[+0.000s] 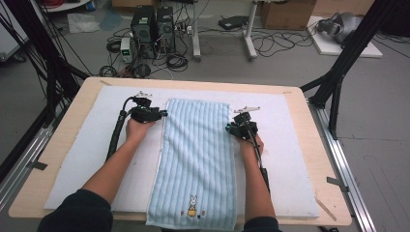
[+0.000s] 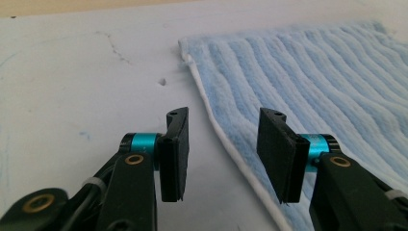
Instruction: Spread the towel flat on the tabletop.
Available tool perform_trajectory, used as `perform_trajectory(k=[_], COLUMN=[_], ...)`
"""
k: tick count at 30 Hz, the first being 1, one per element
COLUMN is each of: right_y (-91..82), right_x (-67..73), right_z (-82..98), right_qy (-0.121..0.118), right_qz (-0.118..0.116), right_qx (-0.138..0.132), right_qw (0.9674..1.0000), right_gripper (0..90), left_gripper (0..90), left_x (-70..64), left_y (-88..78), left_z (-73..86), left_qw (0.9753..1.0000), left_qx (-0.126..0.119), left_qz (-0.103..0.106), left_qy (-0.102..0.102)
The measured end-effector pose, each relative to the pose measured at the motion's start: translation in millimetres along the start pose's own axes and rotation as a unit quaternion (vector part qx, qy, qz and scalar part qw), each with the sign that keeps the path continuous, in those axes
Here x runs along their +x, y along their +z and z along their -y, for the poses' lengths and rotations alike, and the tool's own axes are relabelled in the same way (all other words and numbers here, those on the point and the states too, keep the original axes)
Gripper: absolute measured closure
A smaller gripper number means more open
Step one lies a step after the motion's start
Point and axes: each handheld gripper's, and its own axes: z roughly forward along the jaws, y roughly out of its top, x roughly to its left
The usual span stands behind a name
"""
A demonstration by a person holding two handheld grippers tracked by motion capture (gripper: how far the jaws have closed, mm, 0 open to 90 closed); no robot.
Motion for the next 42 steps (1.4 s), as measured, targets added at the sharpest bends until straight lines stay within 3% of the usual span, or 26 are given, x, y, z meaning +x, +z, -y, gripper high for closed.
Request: perform_trajectory(k=[1, 3, 4, 5, 7, 9, 12, 14, 16, 20, 22, 23, 25, 26, 29, 31, 34, 35, 38, 40, 42], right_y=[2.1, 4.9, 6.5, 7.1, 6.9, 3.9, -2.5, -8.4, -11.7, -17.0, -19.7, -21.1, -24.5, -26.3, -31.7, -36.5, -34.6, -33.1, -30.9, -29.6, -28.9], right_x=[-1.1, 0.6, -0.4, -1.4, -2.5, 0.4, 1.5, 1.1, 1.9, 4.0, 6.9, 9.0, 14.0, 16.2, 21.2, 22.9, 23.3, 23.8, 24.8, 25.9, 26.0], right_z=[-2.4, -8.6, -10.8, -11.8, -11.6, -10.7, -9.3, -7.4, -5.8, -1.4, 1.5, 3.3, 7.8, 10.5, 15.9, 19.4, 21.7, 23.0, 26.5, 25.2, 24.5], right_qy=[-0.005, -0.020, -0.019, -0.004, 0.021, 0.015, 0.013, 0.019, 0.017, 0.015, 0.013, 0.013, 0.004, 0.002, -0.010, -0.009, -0.012, -0.008, -0.015, -0.023, -0.022], right_qz=[0.006, 0.058, 0.074, 0.083, 0.068, 0.065, 0.060, 0.048, 0.044, 0.028, 0.020, 0.012, 0.002, -0.005, -0.012, -0.014, -0.010, -0.007, 0.001, 0.007, 0.016], right_qx=[0.003, 0.011, 0.012, 0.009, -0.002, -0.009, -0.012, -0.019, -0.021, -0.023, -0.027, -0.027, -0.028, -0.028, -0.002, -0.010, 0.010, 0.019, 0.011, 0.012, 0.012], right_qw=[1.0000, 0.9981, 0.9970, 0.9965, 0.9975, 0.9977, 0.9980, 0.9985, 0.9987, 0.9992, 0.9993, 0.9995, 0.9996, 0.9996, 0.9999, 0.9998, 0.9998, 0.9998, 0.9998, 0.9996, 0.9995], right_gripper=[87.1, 87.7, 87.3, 85.1, 76.3, 71.5, 67.3, 65.6, 64.8, 64.9, 64.9, 64.9, 65.0, 65.0, 65.4, 67.4, 70.0, 72.4, 86.6, 87.9, 88.2], left_gripper=[56.2, 57.8, 59.5, 60.7, 61.7, 62.1, 61.9, 66.5, 86.2, 88.1, 88.7, 87.3, 61.5, 56.0, 55.4, 56.7, 58.0, 59.1, 66.8, 67.4, 69.6], left_x=[0.7, 1.1, 1.0, 0.5, -3.3, -10.2, -20.4, -27.2, -27.3, -20.0, -17.2, -14.3, -9.8, -9.7, -12.5, -13.4, -16.0, -18.4, -27.8, -32.2, -37.0], left_y=[-2.8, -6.7, -7.6, -7.8, -5.3, -0.4, 9.1, 12.2, 12.3, 11.5, 10.1, 9.3, 5.9, 1.9, -11.6, -18.0, -25.0, -26.6, -28.1, -26.2, -26.7], left_z=[1.2, 3.7, 5.0, 5.9, 7.3, 8.5, 11.3, 11.2, 10.9, 9.2, 9.3, 9.7, 9.5, 10.4, 16.9, 22.0, 28.2, 30.4, 36.5, 39.0, 40.0], left_qw=[1.0000, 0.9999, 0.9998, 0.9996, 0.9990, 0.9984, 0.9982, 0.9984, 0.9986, 0.9990, 0.9980, 0.9986, 0.9993, 0.9996, 0.9999, 0.9996, 0.9988, 0.9986, 0.9969, 0.9960, 0.9968], left_qx=[-0.002, 0.000, 0.003, 0.008, 0.016, 0.017, 0.020, 0.030, 0.030, 0.021, 0.021, 0.020, 0.020, 0.020, 0.006, -0.003, 0.006, 0.006, 0.022, 0.036, 0.032], left_qz=[0.006, 0.015, 0.020, 0.027, 0.042, 0.053, 0.053, 0.021, 0.005, -0.035, -0.054, -0.047, -0.028, -0.016, 0.012, 0.028, 0.048, 0.052, 0.073, 0.076, 0.058], left_qy=[-0.003, -0.002, -0.001, -0.002, 0.000, 0.006, 0.020, 0.042, 0.043, 0.019, 0.022, 0.012, -0.012, -0.013, 0.002, 0.000, 0.001, 0.003, 0.019, 0.029, 0.044])
